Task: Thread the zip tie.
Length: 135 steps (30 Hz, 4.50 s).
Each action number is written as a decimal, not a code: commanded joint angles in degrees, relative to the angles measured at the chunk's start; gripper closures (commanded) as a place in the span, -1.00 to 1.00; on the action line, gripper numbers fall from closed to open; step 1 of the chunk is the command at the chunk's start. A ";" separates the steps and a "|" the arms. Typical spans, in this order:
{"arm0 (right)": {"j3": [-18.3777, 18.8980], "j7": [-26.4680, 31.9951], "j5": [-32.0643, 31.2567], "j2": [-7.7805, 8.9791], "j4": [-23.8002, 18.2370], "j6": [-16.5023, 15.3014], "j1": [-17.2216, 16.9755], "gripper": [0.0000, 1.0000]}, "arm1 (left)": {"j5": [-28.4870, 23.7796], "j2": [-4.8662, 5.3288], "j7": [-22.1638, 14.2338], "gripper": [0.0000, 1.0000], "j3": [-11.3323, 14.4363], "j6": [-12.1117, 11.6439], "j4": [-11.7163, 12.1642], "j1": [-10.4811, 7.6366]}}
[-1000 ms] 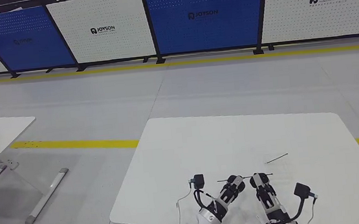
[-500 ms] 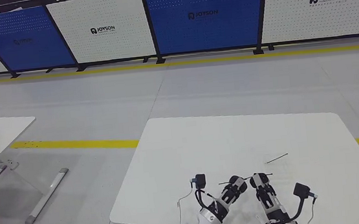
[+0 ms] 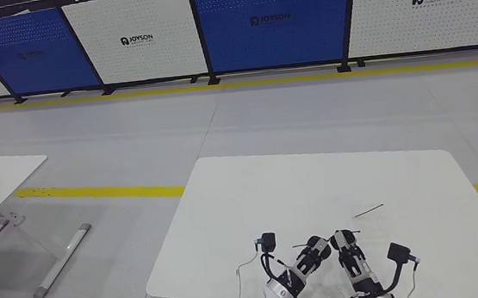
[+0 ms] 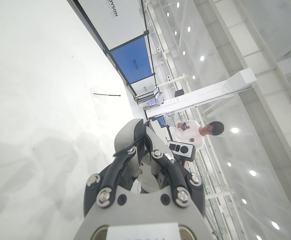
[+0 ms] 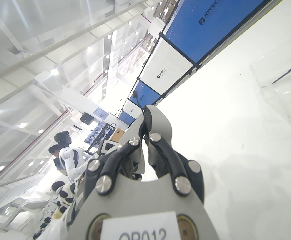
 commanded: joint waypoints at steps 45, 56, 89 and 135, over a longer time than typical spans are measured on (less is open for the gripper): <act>1.40 -0.45 -1.35 -0.48 -0.12 -1.20 -1.08 1.00 | 0.10 -0.76 4.66 1.00 0.12 -0.58 0.87 -1.24; 1.46 -0.36 -1.21 -0.65 0.14 -1.20 -0.97 1.00 | 1.17 -0.78 4.71 0.74 0.28 -0.95 0.81 -0.77; 2.42 1.43 -0.56 -0.84 -0.64 -0.84 -1.49 0.14 | 3.98 -0.96 5.37 1.00 0.87 0.36 0.07 -0.35; 4.04 -2.06 -2.71 -1.21 -0.38 -0.90 -2.49 1.00 | 6.20 -1.27 7.51 0.36 0.69 -0.26 0.72 0.20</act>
